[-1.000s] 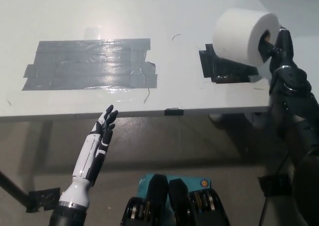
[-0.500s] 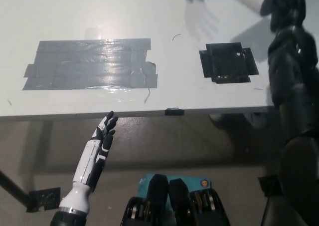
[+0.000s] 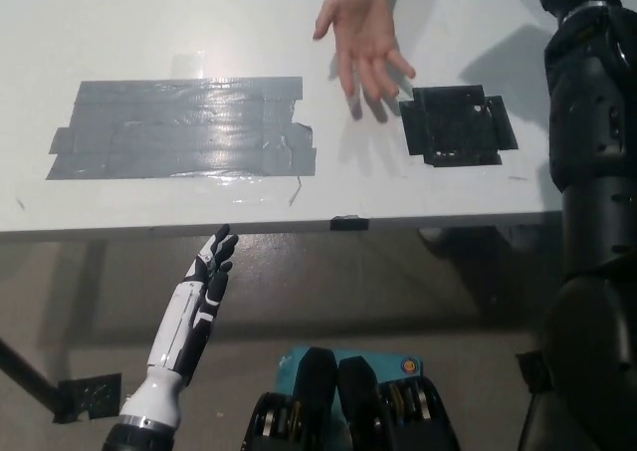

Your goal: A toilet paper roll is kept on the black spot on the desk infront of the robot and the robot inserts its right thumb into the hole in the centre to grab the roll. Then it passes the roll to a person.

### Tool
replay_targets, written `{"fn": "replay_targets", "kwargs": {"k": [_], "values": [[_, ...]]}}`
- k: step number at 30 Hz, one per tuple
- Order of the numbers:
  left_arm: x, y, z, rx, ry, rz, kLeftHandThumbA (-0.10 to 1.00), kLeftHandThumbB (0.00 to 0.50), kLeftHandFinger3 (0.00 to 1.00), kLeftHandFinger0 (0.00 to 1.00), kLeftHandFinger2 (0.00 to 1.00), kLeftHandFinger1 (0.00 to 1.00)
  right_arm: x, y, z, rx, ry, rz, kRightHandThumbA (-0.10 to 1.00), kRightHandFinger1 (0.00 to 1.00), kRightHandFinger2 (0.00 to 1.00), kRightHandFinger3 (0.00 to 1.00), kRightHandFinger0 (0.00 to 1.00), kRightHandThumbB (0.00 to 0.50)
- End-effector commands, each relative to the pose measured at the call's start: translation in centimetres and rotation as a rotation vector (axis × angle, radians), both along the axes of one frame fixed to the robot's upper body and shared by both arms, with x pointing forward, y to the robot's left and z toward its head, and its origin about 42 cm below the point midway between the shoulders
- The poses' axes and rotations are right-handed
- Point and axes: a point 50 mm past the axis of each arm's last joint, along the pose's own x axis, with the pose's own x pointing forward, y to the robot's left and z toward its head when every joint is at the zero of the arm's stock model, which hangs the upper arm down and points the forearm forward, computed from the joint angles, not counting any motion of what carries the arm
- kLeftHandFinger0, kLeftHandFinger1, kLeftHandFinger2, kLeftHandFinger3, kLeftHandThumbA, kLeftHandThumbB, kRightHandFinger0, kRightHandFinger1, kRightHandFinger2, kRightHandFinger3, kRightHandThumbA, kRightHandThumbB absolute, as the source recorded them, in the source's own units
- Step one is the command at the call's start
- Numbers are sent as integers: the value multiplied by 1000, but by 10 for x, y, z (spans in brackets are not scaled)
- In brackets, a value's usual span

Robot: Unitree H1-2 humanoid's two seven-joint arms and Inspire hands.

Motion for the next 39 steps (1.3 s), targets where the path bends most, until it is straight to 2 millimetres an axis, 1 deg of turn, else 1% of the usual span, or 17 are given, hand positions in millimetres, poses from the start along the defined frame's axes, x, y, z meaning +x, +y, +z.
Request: {"fn": "replay_targets", "kwargs": {"k": [1,8,9,11,12,19,23,24,25,27,29,31,32,35,36,37,39], "values": [[-3,-1,13,5,-72,-23,1000,191,1000,1000,1000,1000,3,12,54,-22,-79,75,-100,398,959,1000,0,130],[-1,-1,14,9,-77,-25,1000,191,1000,1000,1000,1000,8,24,53,-152,-66,83,-100,424,958,1000,0,98],[-1,-1,15,9,-77,-26,1000,192,1000,1000,1000,1000,10,26,53,-195,-60,80,-100,448,950,1000,0,116],[-1,-1,15,15,-80,-28,1000,188,1000,1000,1000,1000,15,31,50,-293,-46,67,-100,450,875,827,0,144],[-1,-1,15,20,-83,-31,1000,185,1000,1000,1000,1000,18,34,49,-369,-39,55,-100,457,870,813,0,147],[0,-3,17,17,-84,-34,1000,180,1000,1000,1000,1000,28,52,53,-642,-1,39,-100,542,903,816,94,172],[1,-3,19,19,-89,-40,1000,184,1000,1000,1000,1000,32,62,53,-870,7,-5,-100,481,850,793,39,185],[1,-3,19,19,-90,-42,1000,183,1000,1000,1000,1000,32,63,52,-946,8,-26,-100,507,861,799,49,195],[2,-4,20,19,-91,-44,1000,183,1000,1000,1000,1000,32,64,52,-1007,9,-47,-100,599,952,857,127,205],[2,-4,19,19,-94,-47,1000,184,1000,1000,1000,1000,33,65,52,-1112,7,-72,-100,597,853,819,213,200],[3,-4,20,21,-95,-47,1000,187,1000,1000,1000,1000,33,66,53,-1155,0,-76,-100,497,675,702,184,195],[4,-4,21,20,-93,-45,1000,190,1000,1000,1000,1000,33,67,55,-1237,-24,-96,-100,582,601,591,400,197],[4,-4,21,18,-93,-46,1000,189,1000,1000,1000,1000,33,67,55,-1248,-25,-96,-100,583,516,554,437,195],[6,-5,23,14,-97,-52,1000,187,1000,1000,1000,1000,34,66,60,-1268,-40,-99,-100,604,482,516,499,198],[6,-5,23,14,-96,-52,1000,189,1000,1000,1000,1000,34,66,62,-1302,-50,-98,-100,472,422,511,359,198],[6,-5,23,14,-94,-52,1000,196,1000,1000,1000,1000,34,67,62,-1322,-53,-94,-100,214,247,501,109,203],[7,-5,23,14,-94,-55,1000,189,1000,1000,1000,1000,34,69,62,-1349,-51,-87,-100,122,199,485,7,206]]}}
